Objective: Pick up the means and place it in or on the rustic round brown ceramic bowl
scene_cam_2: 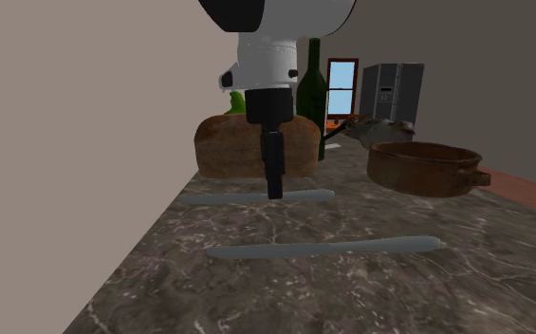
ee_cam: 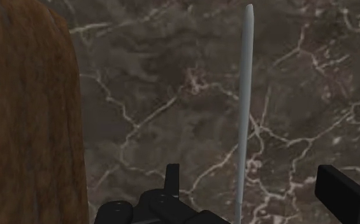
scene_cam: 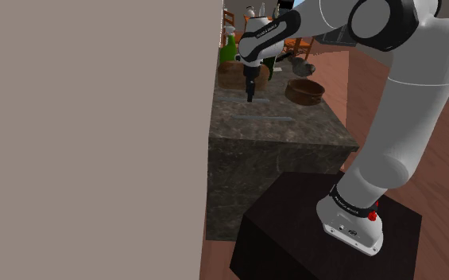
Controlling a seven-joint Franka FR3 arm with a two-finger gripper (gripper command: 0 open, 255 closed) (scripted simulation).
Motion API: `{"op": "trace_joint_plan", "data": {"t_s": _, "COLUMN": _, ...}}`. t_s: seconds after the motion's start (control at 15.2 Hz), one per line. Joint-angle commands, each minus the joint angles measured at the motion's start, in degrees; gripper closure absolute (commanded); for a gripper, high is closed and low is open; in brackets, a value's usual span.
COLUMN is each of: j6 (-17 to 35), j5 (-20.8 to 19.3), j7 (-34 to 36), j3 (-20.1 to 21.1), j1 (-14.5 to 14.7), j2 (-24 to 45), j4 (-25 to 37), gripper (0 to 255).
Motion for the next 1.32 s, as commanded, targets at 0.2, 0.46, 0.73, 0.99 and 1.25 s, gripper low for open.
{"op": "trace_joint_plan", "data": {"t_s": 0.2, "j6": 0.0, "j5": 0.0, "j7": 0.0, "j3": 0.0, "j1": 0.0, "j2": 0.0, "j4": 0.0, "gripper": 255}}
{"op": "trace_joint_plan", "data": {"t_s": 0.46, "j6": 0.0, "j5": 0.0, "j7": 0.0, "j3": 0.0, "j1": 0.0, "j2": 0.0, "j4": 0.0, "gripper": 255}}
{"op": "trace_joint_plan", "data": {"t_s": 0.73, "j6": -1.4, "j5": -0.2, "j7": 0.1, "j3": -0.1, "j1": 0.1, "j2": -0.7, "j4": 0.6, "gripper": 255}}
{"op": "trace_joint_plan", "data": {"t_s": 0.99, "j6": -4.1, "j5": -0.6, "j7": 0.3, "j3": -0.2, "j1": 0.2, "j2": -2.0, "j4": 2.2, "gripper": 255}}
{"op": "trace_joint_plan", "data": {"t_s": 1.25, "j6": -6.9, "j5": -0.9, "j7": 0.4, "j3": -0.2, "j1": 0.2, "j2": -3.2, "j4": 3.9, "gripper": 255}}
